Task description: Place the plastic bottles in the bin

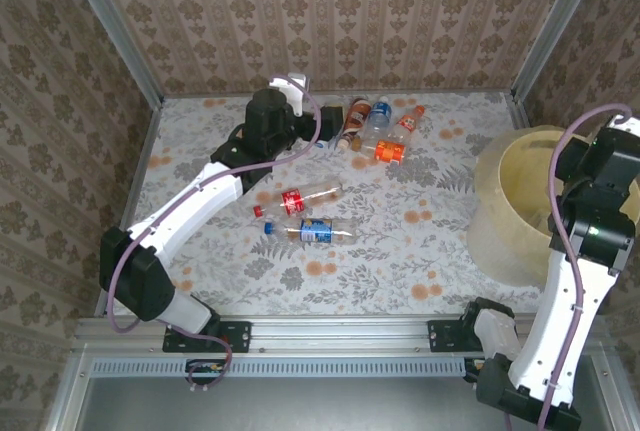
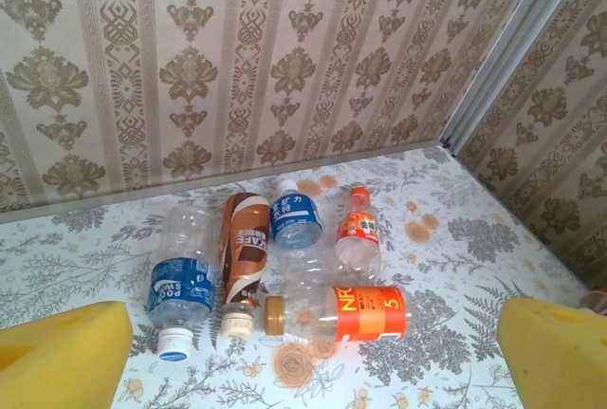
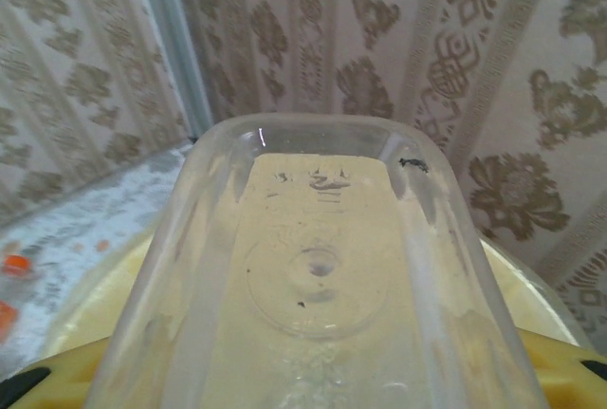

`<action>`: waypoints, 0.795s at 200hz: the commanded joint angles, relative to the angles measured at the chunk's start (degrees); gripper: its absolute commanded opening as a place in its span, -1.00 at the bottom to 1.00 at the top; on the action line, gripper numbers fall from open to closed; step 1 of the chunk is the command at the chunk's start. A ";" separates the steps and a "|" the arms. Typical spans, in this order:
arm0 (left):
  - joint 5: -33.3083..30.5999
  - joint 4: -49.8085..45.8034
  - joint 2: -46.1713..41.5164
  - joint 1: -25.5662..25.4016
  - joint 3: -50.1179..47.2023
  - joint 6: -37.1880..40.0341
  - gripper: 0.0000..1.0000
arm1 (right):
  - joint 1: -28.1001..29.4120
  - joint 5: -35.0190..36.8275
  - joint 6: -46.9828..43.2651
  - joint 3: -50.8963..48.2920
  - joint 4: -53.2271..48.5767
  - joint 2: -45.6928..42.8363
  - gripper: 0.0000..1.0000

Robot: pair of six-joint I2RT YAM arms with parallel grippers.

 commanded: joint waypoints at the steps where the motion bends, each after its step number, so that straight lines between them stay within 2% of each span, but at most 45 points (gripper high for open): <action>1: -1.09 -1.07 1.09 0.33 2.29 -1.47 1.00 | -0.73 6.76 -1.18 -2.99 -0.05 1.24 -0.05; 9: -1.01 -1.06 1.31 0.40 2.30 -1.84 1.00 | -0.86 7.05 -0.85 -4.03 1.27 2.11 0.03; 17: -0.92 -1.00 1.53 0.32 2.27 -2.13 1.00 | -0.81 6.51 -0.54 -4.77 2.76 2.89 0.20; 35: -0.90 -1.21 1.76 0.32 2.25 -2.29 1.00 | -0.82 1.16 0.64 -5.04 4.44 4.18 0.54; 46: -1.38 -1.45 1.77 0.39 2.16 -2.30 1.00 | -0.81 -0.67 1.73 -4.90 4.80 4.47 0.64; 80: -3.14 -2.46 1.65 0.67 1.57 -2.59 1.00 | -0.81 -2.95 2.35 -4.61 5.36 4.02 0.67; 159: -2.88 -3.50 2.34 3.08 0.62 -6.20 1.00 | -0.57 -17.14 3.76 -5.07 7.06 3.32 0.79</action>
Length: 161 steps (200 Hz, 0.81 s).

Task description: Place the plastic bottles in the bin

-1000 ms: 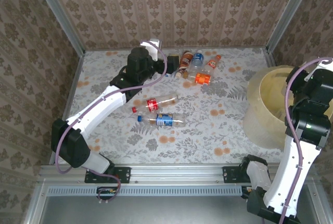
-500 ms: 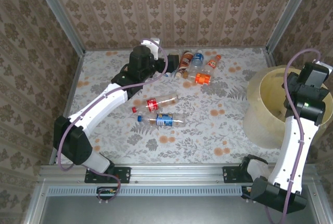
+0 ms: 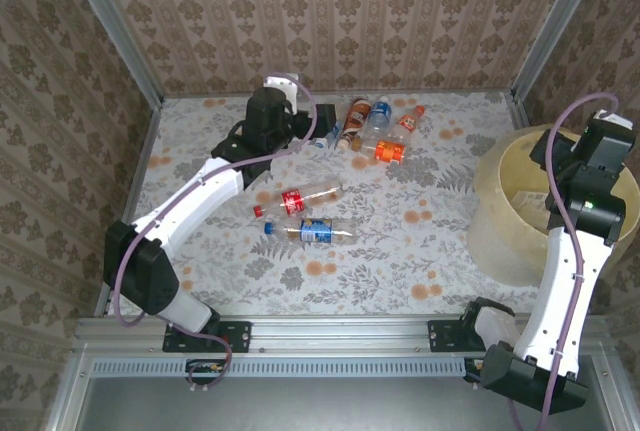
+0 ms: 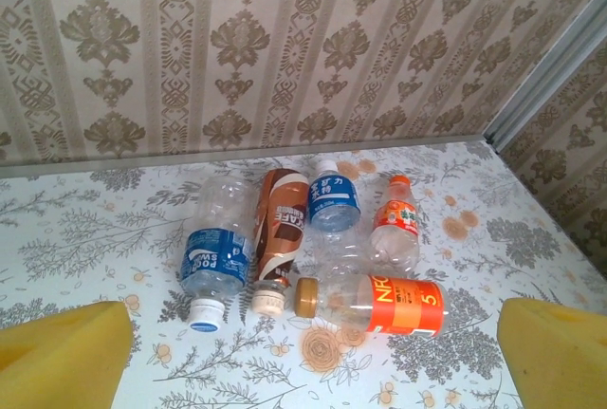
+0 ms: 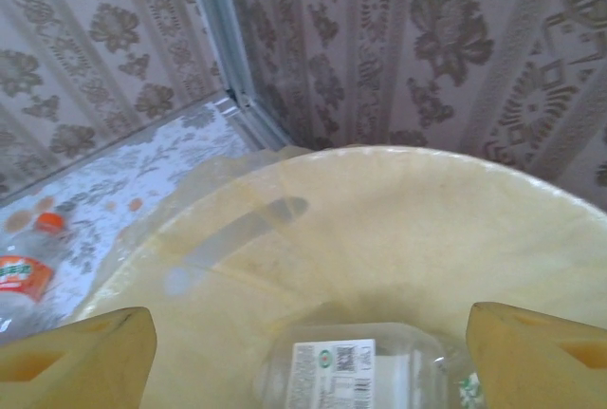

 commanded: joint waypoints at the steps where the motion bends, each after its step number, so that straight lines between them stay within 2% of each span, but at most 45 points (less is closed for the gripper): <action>1: -0.74 -0.73 0.29 0.85 0.16 -2.51 1.00 | 0.06 -7.36 1.66 -0.11 2.44 -0.54 0.79; 25: -2.07 -1.25 -0.18 1.95 -1.11 -5.94 1.00 | 1.14 -11.03 3.26 0.53 3.21 -1.13 0.99; 56: -4.53 -3.31 -1.97 4.03 -3.95 -10.84 1.00 | 2.81 -17.29 6.93 0.74 5.62 -2.84 1.00; 72: -5.24 -3.48 -3.38 5.31 -6.08 -12.64 1.00 | 5.52 -21.75 8.51 1.21 7.35 -2.79 1.00; 89: -6.01 -3.87 -4.65 6.79 -7.98 -14.74 1.00 | 11.61 -22.13 9.18 2.32 9.13 -1.76 1.00; 128: -8.30 -6.18 -7.57 8.59 -11.50 -18.13 1.00 | 29.45 -16.47 6.59 7.32 10.74 6.26 1.00; 133: -8.52 -6.49 -7.93 10.27 -11.99 -18.44 1.00 | 31.88 -14.76 5.64 8.27 10.60 8.01 1.00; 161: -8.31 -7.90 -9.56 12.37 -14.14 -20.52 1.00 | 39.95 -8.76 2.40 12.70 9.88 17.24 1.00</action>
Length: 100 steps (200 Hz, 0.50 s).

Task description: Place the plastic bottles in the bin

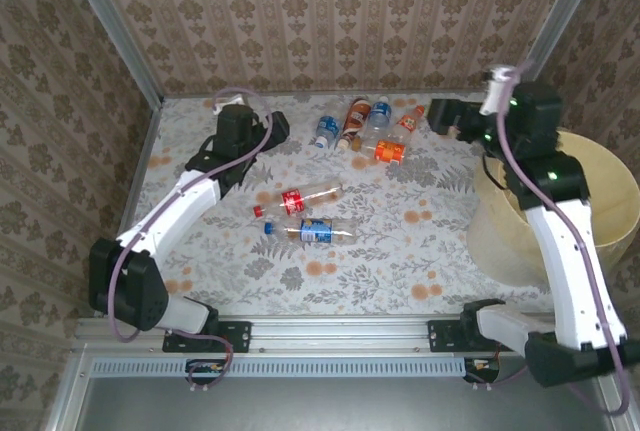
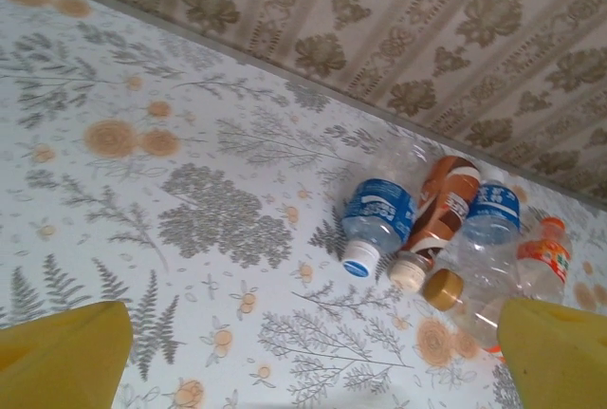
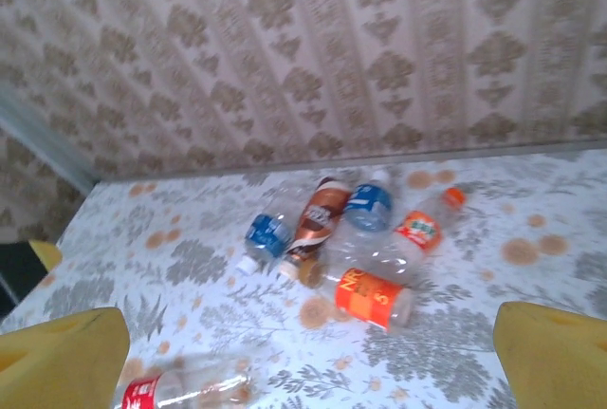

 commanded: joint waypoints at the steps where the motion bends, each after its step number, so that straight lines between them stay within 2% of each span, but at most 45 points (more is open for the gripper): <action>1: -1.50 -2.43 -2.31 1.74 -1.95 -3.48 1.00 | 5.38 6.21 -3.10 3.50 0.80 6.55 1.00; 36: -1.49 -2.90 -3.62 3.33 -3.76 -5.05 1.00 | 7.66 6.62 -2.07 5.80 2.91 19.11 1.00; 70: -1.73 -3.20 -4.12 3.70 -5.23 -5.91 1.00 | 7.76 12.22 1.53 7.93 4.15 30.97 1.00; 81: -1.77 -3.37 -4.24 3.79 -5.66 -6.19 1.00 | 7.76 9.13 -2.16 8.76 4.33 34.50 1.00; 100: -1.79 -3.93 -4.47 3.97 -6.20 -6.46 1.00 | 7.73 2.18 -14.17 8.92 4.41 39.50 1.00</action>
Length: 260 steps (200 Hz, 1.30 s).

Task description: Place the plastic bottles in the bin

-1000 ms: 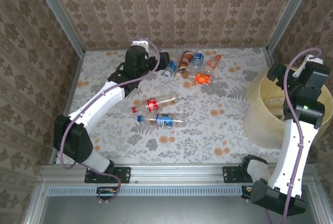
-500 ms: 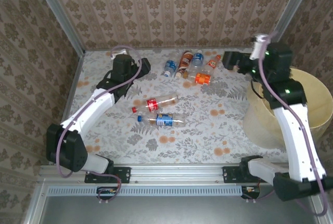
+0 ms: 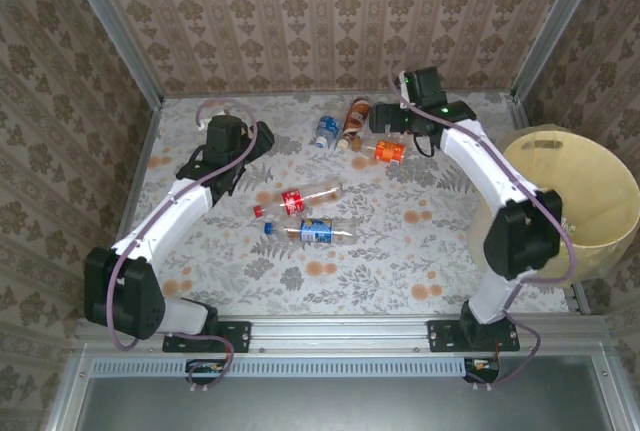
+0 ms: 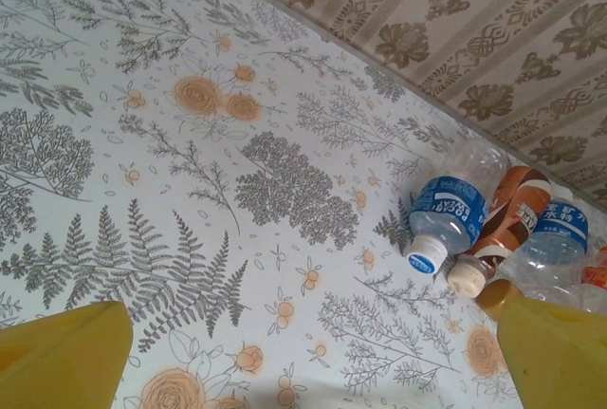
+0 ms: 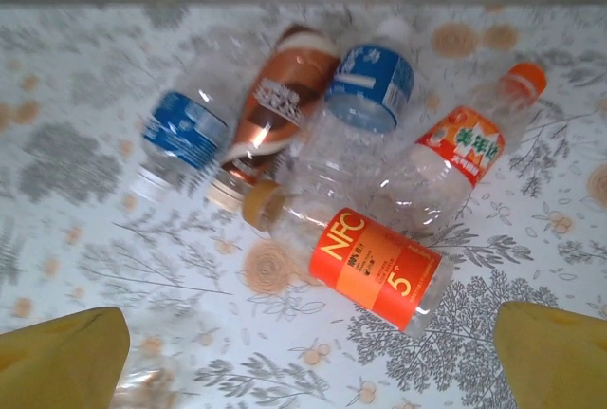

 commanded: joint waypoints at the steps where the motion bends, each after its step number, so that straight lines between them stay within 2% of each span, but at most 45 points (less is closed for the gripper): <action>1: -0.87 -2.08 -2.08 0.73 -1.02 -1.52 1.00 | 0.04 -5.56 -11.58 2.21 0.62 4.54 1.00; 26: -1.29 -2.81 -2.78 0.91 -1.64 -1.67 1.00 | -0.92 -6.87 -24.18 4.58 -1.68 10.12 1.00; 68: -1.65 -2.78 -3.27 1.01 -2.59 -2.40 1.00 | -1.62 -8.91 -33.22 10.57 -6.34 18.09 1.00; 129: -2.29 -3.24 -3.31 1.09 -2.76 -2.40 1.00 | -0.80 -7.19 -36.74 19.91 -14.62 27.75 0.97; 180: -2.22 -3.26 -2.88 1.12 -2.80 -2.49 1.00 | 0.43 -8.39 -40.09 19.01 -21.31 28.71 0.91; 214: -2.05 -2.92 -2.35 1.09 -2.93 -2.66 1.00 | 1.93 -2.83 -36.31 16.83 -17.40 29.03 0.86; 245: -1.66 -2.91 -1.82 1.11 -2.74 -2.65 1.00 | 3.14 1.44 -32.87 16.66 -15.16 30.10 0.55; 260: -1.76 -3.00 -1.73 1.09 -2.65 -2.53 1.00 | 3.57 2.57 -31.96 16.65 -14.99 30.45 0.50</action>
